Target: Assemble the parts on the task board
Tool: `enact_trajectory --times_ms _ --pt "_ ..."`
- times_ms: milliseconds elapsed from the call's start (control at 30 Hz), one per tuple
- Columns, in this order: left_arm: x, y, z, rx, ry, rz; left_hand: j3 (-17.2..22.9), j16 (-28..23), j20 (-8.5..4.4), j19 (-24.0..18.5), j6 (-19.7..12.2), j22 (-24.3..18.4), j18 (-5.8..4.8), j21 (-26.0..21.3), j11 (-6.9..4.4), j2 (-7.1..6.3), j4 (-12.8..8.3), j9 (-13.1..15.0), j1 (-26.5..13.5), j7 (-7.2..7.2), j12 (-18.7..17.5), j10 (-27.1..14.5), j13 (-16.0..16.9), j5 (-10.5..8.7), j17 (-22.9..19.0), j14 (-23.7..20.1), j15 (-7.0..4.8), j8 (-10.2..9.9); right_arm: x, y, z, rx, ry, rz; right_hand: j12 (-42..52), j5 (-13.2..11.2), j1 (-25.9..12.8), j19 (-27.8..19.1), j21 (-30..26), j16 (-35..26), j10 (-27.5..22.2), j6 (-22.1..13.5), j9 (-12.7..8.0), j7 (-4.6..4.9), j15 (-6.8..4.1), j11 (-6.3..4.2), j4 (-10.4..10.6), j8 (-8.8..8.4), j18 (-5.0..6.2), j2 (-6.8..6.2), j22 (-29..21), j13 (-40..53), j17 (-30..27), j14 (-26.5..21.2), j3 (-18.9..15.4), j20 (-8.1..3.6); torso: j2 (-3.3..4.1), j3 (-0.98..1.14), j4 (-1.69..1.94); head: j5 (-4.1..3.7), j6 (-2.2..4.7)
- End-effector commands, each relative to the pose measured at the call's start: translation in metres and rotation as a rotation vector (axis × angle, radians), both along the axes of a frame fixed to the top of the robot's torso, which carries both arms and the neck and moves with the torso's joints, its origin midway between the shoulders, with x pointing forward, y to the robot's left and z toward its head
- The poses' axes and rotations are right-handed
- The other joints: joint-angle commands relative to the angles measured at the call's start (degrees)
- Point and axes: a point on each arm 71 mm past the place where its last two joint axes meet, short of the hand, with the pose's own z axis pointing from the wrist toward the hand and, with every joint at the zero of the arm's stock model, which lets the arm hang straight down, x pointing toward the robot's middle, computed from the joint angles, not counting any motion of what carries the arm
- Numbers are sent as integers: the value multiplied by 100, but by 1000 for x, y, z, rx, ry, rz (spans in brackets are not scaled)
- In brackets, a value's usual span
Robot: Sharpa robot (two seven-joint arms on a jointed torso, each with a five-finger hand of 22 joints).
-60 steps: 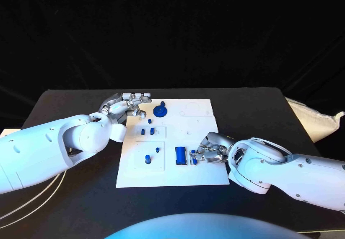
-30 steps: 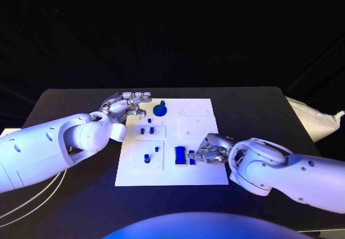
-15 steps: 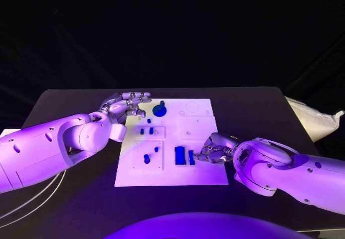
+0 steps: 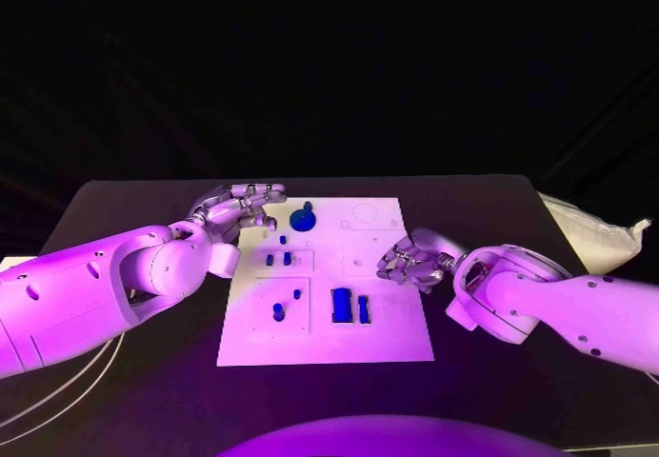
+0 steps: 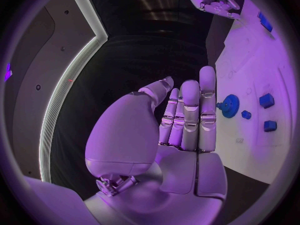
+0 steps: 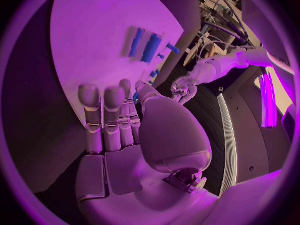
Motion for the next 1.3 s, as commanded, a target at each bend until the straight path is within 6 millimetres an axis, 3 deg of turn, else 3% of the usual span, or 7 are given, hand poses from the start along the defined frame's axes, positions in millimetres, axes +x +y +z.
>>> enact_trajectory --times_ms 33,567,867,900,933,967,1300 --pt "4 0 0 -7 -15 17 -45 -222 14 -212 -24 -72 107 -151 2 54 -8 -1 5 9 66 -38 -9 -10 -175 -291 17 38 18 -4 11 383 9 -33 -433 -77 177 -456 -788 -996 -220 -181 -33 108 75 92 -125 -91 144 21 -987 -402 -883 -304 162 79 -112 -32 -20 0 65" --pt "40 5 -10 -8 -83 179 27 -4135 629 -2211 -14 -1798 89 -2340 190 101 99 -32 -74 34 -558 69 -71 -13 -2062 -1395 579 -69 114 -27 13 829 -44 -161 -2579 -825 70 -1136 -4103 -4580 -534 -400 -477 449 844 646 -610 -441 156 -128 -3042 -3344 -2980 -1665 1129 801 -522 -8 -86 54 700" --pt "51 2 -13 1 -101 213 -50 -4712 741 -2166 -10 -2326 126 -2619 236 135 82 -30 -45 58 -886 114 -68 -12 -2319 -1230 631 -193 128 -24 9 842 -55 -155 -2779 -817 -149 -538 -4742 -4960 -284 -312 -727 471 808 637 -989 -435 151 14 -3491 -4056 -3575 -1204 1180 766 -580 37 -84 70 850" --pt "48 2 -15 15 -69 186 -777 -5067 306 -3635 -1755 -3167 -238 -3017 -62 300 67 -407 -2387 -291 -1061 -1707 -419 -225 -2876 -2952 388 -633 127 -26 6 775 -57 -201 -3264 -1124 -2398 -2418 -5281 -5422 -2181 -1994 -897 126 642 375 -687 -805 -202 71 -3928 -4447 -3761 -3274 625 438 -546 15 -86 87 794" --pt "48 2 -15 16 -70 187 -834 -5093 274 -3717 -1870 -3227 -238 -3017 -64 317 67 -407 -2545 -308 -1082 -1814 -419 -240 -2876 -3051 371 -633 127 -26 7 776 -58 -203 -3264 -1150 -2561 -2509 -5324 -5422 -2289 -2099 -1308 102 226 359 -687 -805 -202 71 -3928 -4447 -3780 -3389 600 411 -548 18 -85 90 802" --pt "47 2 -15 18 -71 189 -879 -5118 248 -3802 -1972 -3279 -238 -3017 -77 723 67 -407 -2688 -329 -1096 -1924 -419 -257 -2876 -3150 357 -633 126 -25 7 778 -59 -205 -3264 -1168 -2688 -2609 -5355 -5422 -2391 -2190 -1308 83 226 347 -687 -805 -202 71 -3928 -4447 -3793 -3496 565 393 -552 24 -82 97 817" --pt "25 -9 -15 77 -106 257 -1437 -5397 -86 -4887 -3278 -3922 -410 -3017 -292 723 67 -407 -4455 -589 -1526 -3284 -419 -751 -2876 -4427 -170 -633 105 -9 9 824 -105 -289 -3264 -1410 -4398 -3998 -5772 -5422 -3810 -3450 -1308 -187 226 -212 -687 -805 -385 71 -3928 -4447 -4229 -5024 147 131 -641 169 -21 268 1196"
